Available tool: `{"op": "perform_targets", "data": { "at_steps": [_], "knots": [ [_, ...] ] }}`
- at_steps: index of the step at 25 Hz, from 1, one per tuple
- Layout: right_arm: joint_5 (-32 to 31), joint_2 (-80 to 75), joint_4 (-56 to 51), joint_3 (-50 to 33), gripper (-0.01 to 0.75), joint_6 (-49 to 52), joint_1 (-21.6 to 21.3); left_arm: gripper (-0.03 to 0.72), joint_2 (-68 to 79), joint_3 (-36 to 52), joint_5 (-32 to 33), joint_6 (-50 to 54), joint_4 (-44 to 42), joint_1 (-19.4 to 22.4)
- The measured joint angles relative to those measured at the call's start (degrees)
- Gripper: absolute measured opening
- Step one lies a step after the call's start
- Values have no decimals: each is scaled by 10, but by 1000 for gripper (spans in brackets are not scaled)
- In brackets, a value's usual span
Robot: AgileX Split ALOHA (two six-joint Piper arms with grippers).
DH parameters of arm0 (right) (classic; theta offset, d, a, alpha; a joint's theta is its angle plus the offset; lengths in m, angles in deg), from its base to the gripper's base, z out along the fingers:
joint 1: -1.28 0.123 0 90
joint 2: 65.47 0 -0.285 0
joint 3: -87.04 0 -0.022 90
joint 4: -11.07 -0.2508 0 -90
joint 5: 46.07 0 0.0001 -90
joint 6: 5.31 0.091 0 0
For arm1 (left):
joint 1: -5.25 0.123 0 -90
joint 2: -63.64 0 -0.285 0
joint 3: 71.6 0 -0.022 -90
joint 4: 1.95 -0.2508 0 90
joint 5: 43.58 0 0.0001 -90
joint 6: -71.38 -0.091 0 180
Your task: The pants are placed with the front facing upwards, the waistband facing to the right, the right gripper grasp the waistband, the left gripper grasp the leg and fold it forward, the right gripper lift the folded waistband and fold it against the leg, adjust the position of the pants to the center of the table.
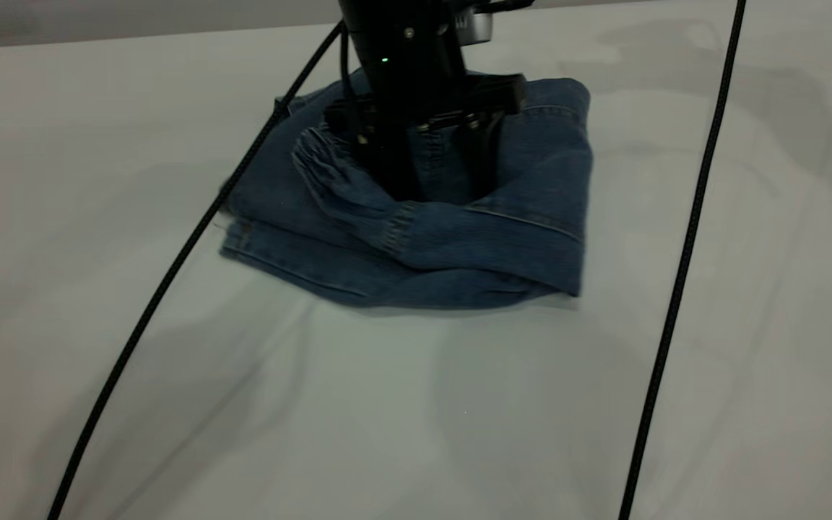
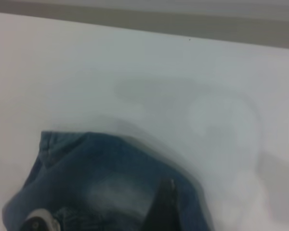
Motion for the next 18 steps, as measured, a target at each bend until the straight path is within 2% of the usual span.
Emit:
{"op": "perform_targets", "data": {
  "at_steps": [4, 9, 18],
  "knots": [
    [-3, 0, 0, 0, 584, 0, 0, 536, 0, 0, 0, 8, 46, 0],
    [-4, 0, 0, 0, 584, 0, 0, 536, 0, 0, 0, 42, 35, 0],
    [-6, 0, 0, 0, 584, 0, 0, 536, -1, -16, 2, 25, 9, 5]
  ]
}}
